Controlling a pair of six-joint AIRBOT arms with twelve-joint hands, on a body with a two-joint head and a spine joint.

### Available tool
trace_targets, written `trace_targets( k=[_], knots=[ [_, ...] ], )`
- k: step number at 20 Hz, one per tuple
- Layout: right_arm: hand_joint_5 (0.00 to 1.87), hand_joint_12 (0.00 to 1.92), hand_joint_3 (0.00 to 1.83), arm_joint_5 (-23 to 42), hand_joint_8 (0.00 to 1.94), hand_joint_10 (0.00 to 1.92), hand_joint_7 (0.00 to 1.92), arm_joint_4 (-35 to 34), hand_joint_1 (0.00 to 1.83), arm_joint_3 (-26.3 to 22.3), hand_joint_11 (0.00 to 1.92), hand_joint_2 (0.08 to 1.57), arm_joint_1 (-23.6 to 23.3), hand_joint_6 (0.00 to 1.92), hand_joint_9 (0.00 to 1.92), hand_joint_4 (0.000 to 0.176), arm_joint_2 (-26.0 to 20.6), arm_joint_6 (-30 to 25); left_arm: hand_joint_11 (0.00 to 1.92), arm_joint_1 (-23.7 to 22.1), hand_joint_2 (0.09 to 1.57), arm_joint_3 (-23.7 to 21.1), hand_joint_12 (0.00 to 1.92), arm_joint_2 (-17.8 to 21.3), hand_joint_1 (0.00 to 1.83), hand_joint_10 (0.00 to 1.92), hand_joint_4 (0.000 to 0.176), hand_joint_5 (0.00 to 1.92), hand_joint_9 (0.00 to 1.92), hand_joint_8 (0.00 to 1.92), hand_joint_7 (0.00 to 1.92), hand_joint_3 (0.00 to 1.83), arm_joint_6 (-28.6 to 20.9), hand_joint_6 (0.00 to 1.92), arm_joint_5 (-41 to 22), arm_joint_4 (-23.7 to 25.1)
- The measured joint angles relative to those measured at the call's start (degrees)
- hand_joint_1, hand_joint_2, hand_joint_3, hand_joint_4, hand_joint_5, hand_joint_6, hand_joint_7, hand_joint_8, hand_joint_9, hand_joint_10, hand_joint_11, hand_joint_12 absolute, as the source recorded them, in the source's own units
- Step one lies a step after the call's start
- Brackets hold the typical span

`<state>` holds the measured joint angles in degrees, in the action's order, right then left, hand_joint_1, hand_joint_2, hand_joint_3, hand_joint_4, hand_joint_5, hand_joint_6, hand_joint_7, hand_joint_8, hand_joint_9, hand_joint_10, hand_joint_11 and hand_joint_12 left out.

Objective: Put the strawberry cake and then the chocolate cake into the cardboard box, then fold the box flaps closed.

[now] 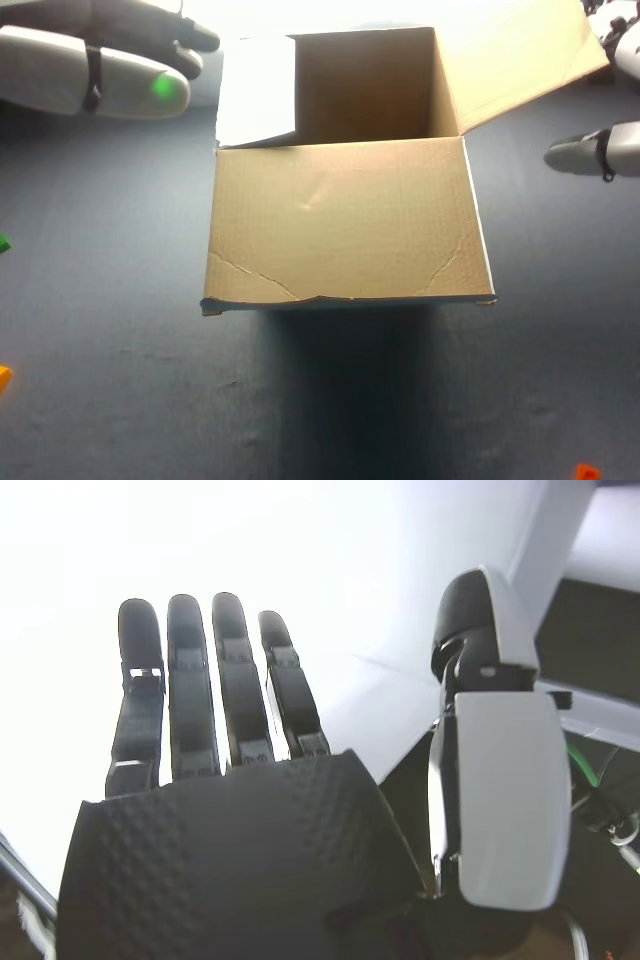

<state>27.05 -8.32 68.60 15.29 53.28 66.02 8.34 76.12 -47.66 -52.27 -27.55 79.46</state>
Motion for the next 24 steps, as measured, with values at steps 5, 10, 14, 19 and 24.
trace_targets(
  k=[5,10,14,19,24],
  knots=[
    [0.19,1.1,0.0,-0.96,0.01,0.21,0.3,0.0,0.46,-0.02,0.0,1.06,-2.54,0.0,0.23,0.0,-0.07,-0.28,0.22,4.66,1.09,0.0,1.06,1.29,0.28,0.0,0.023,0.37,0.63,0.0,0.55,0.0,-0.2,0.0,-0.33,-3.04],
    [0.2,1.13,0.0,-3.1,0.0,0.22,0.29,-0.2,0.5,0.0,0.0,1.05,-8.02,0.01,0.23,0.0,0.79,-0.35,0.26,8.83,1.09,0.11,1.07,2.34,0.32,0.01,0.005,0.38,0.66,0.01,0.58,0.0,-0.24,0.01,-1.49,-6.97],
    [0.18,1.16,0.0,-6.29,0.0,0.25,0.29,-0.04,0.45,0.5,0.0,1.07,-11.23,0.0,0.25,0.0,3.04,-0.13,0.27,10.51,1.09,-0.74,1.06,3.67,0.31,0.01,0.008,0.38,0.67,0.01,0.58,0.0,-0.76,0.01,-1.38,-7.89],
    [0.18,1.12,0.0,-10.97,0.01,0.28,0.28,0.87,0.48,1.81,0.0,1.06,-13.51,0.01,0.21,0.0,5.22,-0.07,0.26,8.68,1.09,-1.9,1.03,4.74,0.3,0.0,0.017,0.4,0.66,0.0,0.57,0.0,-6.49,0.01,-1.25,-0.92],
    [0.17,1.15,0.0,-13.16,0.0,0.28,0.28,3.91,0.5,2.05,0.0,1.06,-15.89,0.0,0.2,0.0,7.39,-0.04,0.26,7.54,1.09,-2.8,1.02,6.14,0.28,0.0,0.02,0.41,0.66,0.0,0.57,0.0,-10.88,0.0,-1.62,4.11]
  ],
)
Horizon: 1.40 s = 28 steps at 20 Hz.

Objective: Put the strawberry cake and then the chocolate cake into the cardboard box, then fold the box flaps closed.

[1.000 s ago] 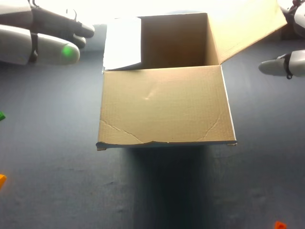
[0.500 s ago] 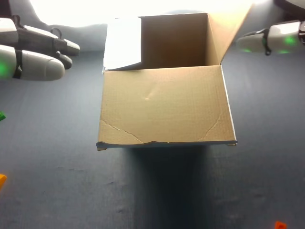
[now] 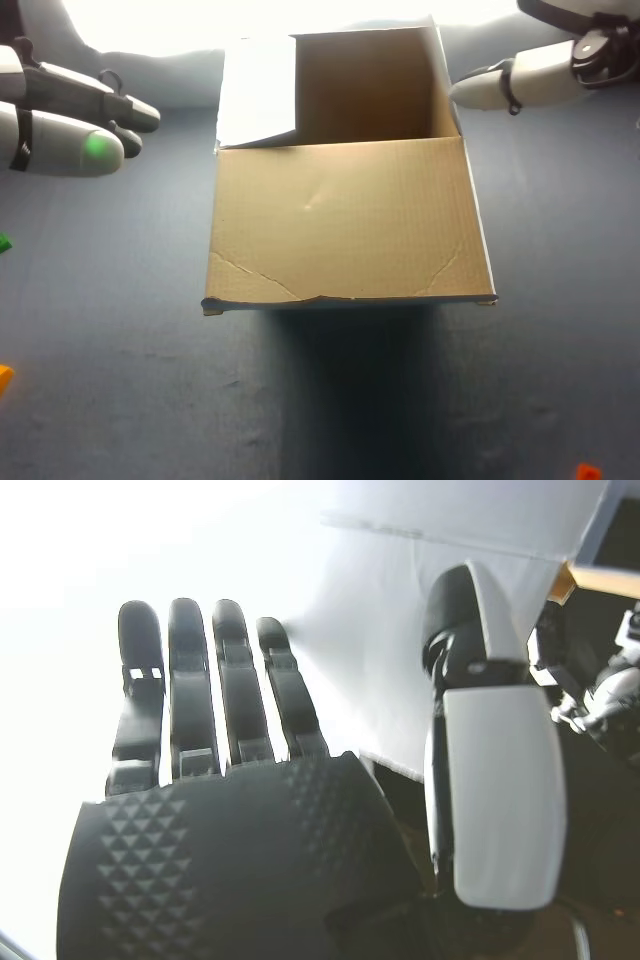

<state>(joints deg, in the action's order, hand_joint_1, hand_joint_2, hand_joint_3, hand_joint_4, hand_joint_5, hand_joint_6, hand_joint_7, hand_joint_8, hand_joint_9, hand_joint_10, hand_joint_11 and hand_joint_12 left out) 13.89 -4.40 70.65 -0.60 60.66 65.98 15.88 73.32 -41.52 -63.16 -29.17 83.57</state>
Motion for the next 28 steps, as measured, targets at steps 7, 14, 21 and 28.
trace_targets(
  k=[7,14,21,28],
  knots=[
    [0.14,1.13,0.01,-2.69,0.0,0.26,0.26,1.64,0.48,0.11,0.0,1.08,-0.7,0.0,0.18,0.0,2.36,0.0,0.23,-0.52,1.09,-2.56,1.05,1.22,0.35,0.0,0.026,0.39,0.65,0.0,0.54,0.0,-4.37,0.0,-0.55,2.47],
    [0.16,1.01,0.0,-2.34,0.0,0.26,0.27,2.27,0.48,0.11,0.0,1.1,1.05,0.01,0.19,0.0,3.17,-0.07,0.27,-1.44,1.09,-4.33,0.99,2.84,0.36,0.0,0.029,0.39,0.65,0.0,0.54,0.0,-4.37,0.0,-0.52,4.74],
    [0.14,1.02,0.0,-1.4,0.0,0.25,0.27,2.45,0.48,0.11,0.0,1.1,1.18,0.0,0.2,0.0,3.17,0.13,0.25,-1.31,1.09,-5.03,1.0,3.8,0.36,0.0,0.027,0.4,0.64,0.0,0.53,0.0,-6.14,0.0,-0.46,7.28],
    [0.17,0.98,0.0,-2.93,0.0,0.21,0.29,3.17,0.47,0.22,0.0,1.11,-1.14,0.01,0.21,0.0,2.8,0.35,0.27,3.56,1.1,-4.33,0.99,4.0,0.4,0.0,0.018,0.41,0.64,0.0,0.54,0.0,-17.57,0.0,-1.42,5.84]
  ],
)
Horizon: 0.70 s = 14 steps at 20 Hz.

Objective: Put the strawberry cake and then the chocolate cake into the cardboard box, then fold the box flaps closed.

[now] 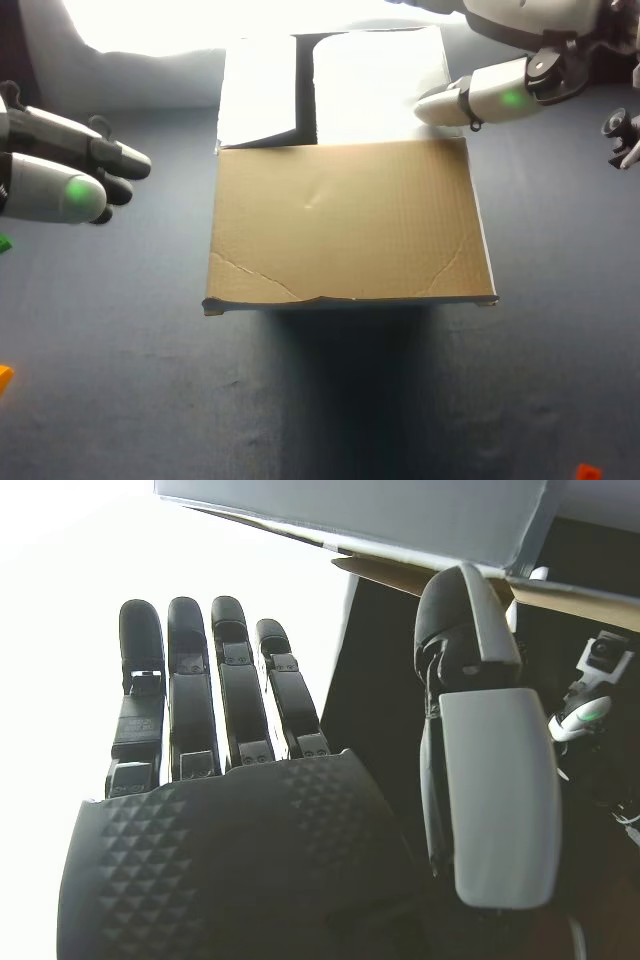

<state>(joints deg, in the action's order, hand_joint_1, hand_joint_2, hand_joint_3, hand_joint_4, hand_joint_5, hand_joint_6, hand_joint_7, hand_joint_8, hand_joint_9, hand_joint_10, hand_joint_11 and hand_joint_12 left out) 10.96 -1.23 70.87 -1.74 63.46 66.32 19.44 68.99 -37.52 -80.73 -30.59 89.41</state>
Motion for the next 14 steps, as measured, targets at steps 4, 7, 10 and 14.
trace_targets(
  k=[4,7,10,14],
  knots=[
    [0.17,1.0,0.0,-0.76,0.0,0.21,0.3,0.0,0.46,0.02,0.0,1.1,-1.64,0.01,0.23,0.0,-1.38,-0.04,0.26,0.83,1.1,-0.02,1.0,0.46,0.38,0.0,0.025,0.41,0.64,0.0,0.55,0.0,-8.24,0.0,-3.74,7.78],
    [0.18,1.04,0.0,-1.64,0.0,0.2,0.29,0.04,0.48,0.0,0.0,1.11,-3.54,0.01,0.23,0.0,-3.23,-0.94,0.26,-0.04,1.1,-0.66,1.0,0.52,0.38,0.0,0.021,0.4,0.65,0.0,0.54,0.0,-12.76,0.0,-5.03,8.13],
    [0.17,1.04,0.0,-2.43,0.01,0.2,0.3,0.02,0.43,0.0,0.0,1.1,-3.76,0.0,0.24,0.0,-6.29,-2.12,0.24,-0.76,1.1,-2.27,1.03,0.55,0.36,0.0,0.02,0.4,0.63,0.0,0.54,0.0,-17.03,0.0,-4.68,8.26],
    [0.17,1.06,0.0,-2.69,0.0,0.2,0.31,-1.22,0.43,-0.94,0.0,1.1,0.11,0.01,0.25,0.0,-10.86,-3.1,0.22,-0.15,1.09,-4.22,1.08,0.55,0.37,0.0,0.021,0.39,0.64,0.0,0.54,0.0,-20.87,0.0,-6.6,9.66]
  ],
)
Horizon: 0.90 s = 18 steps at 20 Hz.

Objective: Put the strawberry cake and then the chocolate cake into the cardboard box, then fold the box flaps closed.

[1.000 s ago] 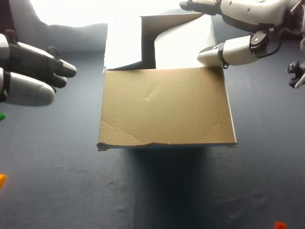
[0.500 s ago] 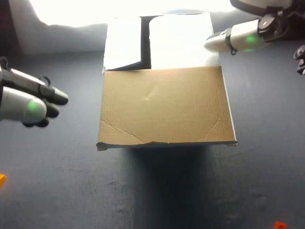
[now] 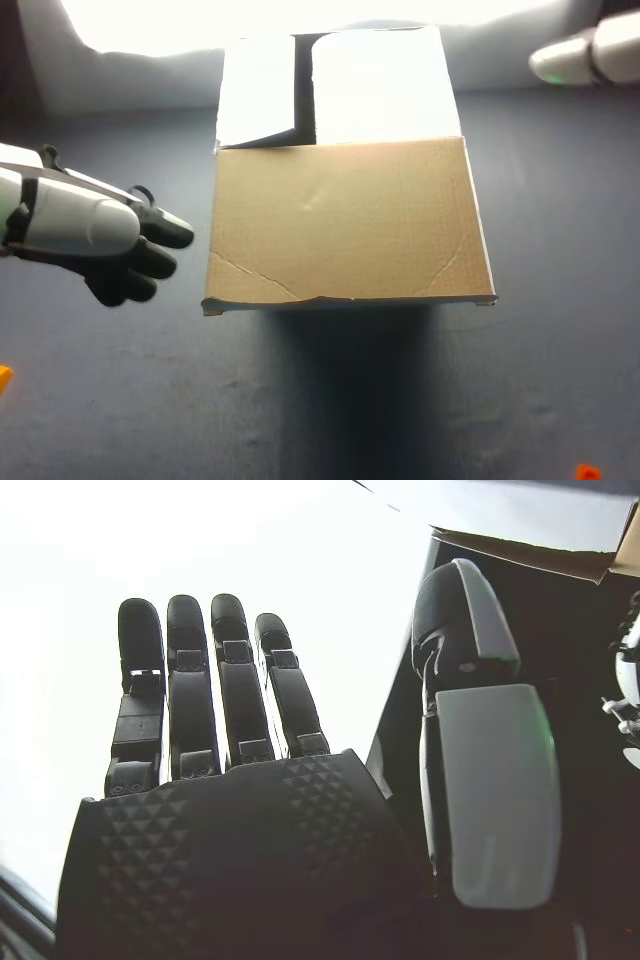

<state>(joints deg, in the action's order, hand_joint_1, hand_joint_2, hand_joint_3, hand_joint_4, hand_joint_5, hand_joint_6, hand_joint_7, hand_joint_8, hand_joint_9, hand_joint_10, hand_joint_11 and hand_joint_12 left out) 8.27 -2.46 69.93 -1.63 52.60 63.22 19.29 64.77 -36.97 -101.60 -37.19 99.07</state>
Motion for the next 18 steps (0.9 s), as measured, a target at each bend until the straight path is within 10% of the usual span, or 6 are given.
trace_targets(
  k=[6,18],
  knots=[
    [0.2,1.1,0.0,5.35,0.0,0.18,0.3,-8.68,0.43,-12.5,0.0,1.1,12.02,0.01,0.27,0.0,-12.72,2.23,0.27,3.39,1.09,-3.48,1.0,0.83,0.39,0.0,0.022,0.39,0.65,0.0,0.55,0.0,-1.51,0.0,-3.63,-0.52],
    [0.19,1.13,0.0,9.09,0.0,0.18,0.3,-16.61,0.43,-17.0,0.0,1.1,20.37,0.0,0.27,0.0,-19.82,2.49,0.27,3.82,1.09,-6.34,0.96,1.2,0.4,0.0,0.02,0.37,0.63,0.0,0.54,0.0,-3.02,0.0,-3.85,-3.56]
  ],
)
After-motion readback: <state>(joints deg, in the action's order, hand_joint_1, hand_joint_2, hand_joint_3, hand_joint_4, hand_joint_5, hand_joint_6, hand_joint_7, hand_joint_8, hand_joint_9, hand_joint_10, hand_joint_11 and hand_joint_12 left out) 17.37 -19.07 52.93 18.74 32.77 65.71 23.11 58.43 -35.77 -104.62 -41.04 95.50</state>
